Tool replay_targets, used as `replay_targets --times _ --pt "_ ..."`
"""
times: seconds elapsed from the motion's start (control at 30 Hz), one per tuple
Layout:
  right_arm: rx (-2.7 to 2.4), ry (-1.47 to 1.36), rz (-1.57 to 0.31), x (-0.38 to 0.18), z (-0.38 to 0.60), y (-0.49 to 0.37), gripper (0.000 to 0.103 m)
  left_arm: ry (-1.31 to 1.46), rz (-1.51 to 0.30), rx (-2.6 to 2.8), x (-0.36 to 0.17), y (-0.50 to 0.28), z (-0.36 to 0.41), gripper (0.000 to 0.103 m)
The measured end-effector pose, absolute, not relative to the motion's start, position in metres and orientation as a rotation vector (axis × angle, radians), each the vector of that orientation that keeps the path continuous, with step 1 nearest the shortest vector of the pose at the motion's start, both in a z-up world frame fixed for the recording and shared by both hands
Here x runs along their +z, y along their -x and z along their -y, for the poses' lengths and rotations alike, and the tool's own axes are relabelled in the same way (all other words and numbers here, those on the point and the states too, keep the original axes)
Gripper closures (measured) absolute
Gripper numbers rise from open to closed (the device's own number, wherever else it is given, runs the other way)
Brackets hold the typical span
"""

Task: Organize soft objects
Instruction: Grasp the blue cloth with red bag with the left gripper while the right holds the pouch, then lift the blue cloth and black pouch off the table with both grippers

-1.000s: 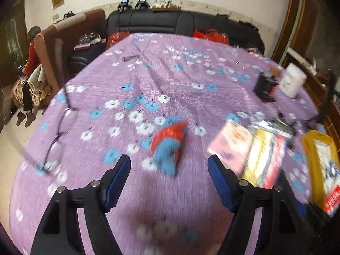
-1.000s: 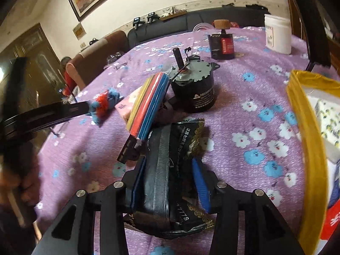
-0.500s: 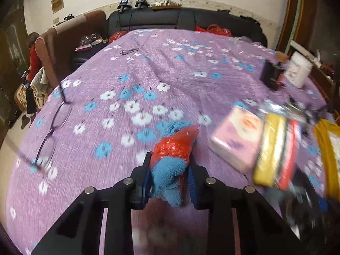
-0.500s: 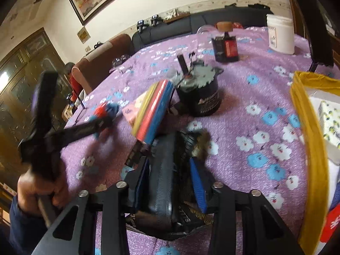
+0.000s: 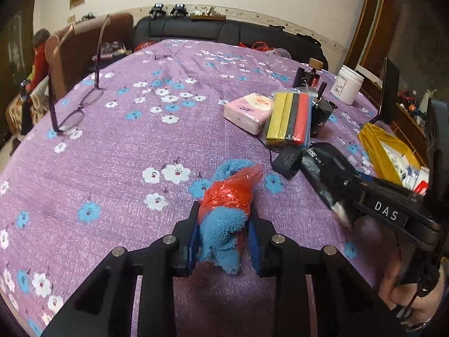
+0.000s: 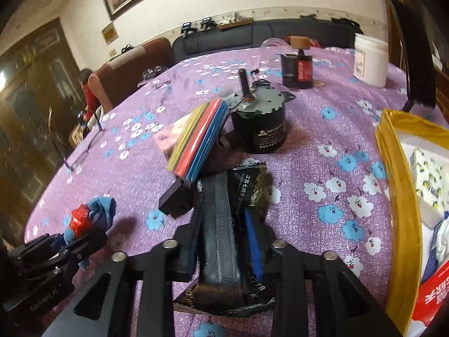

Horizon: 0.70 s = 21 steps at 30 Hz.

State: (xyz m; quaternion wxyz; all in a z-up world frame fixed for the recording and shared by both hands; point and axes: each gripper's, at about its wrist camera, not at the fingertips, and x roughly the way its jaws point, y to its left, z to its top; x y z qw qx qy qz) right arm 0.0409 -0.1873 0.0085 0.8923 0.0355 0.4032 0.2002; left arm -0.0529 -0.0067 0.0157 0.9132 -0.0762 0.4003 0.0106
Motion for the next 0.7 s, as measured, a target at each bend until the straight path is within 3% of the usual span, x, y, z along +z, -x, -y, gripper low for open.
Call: replay_targets --times 0.33,0.7 --pt "0.370 -0.241 -0.721 0.028 0.240 0.011 0.079 0.123 -0.733 0.064 0.020 0.077 0.023 0.075" --pt "0.415 -0.168 -0.560 0.045 0.236 0.045 0.079 -0.018 -0.553 0.142 0.034 0.101 0.045 0.074"
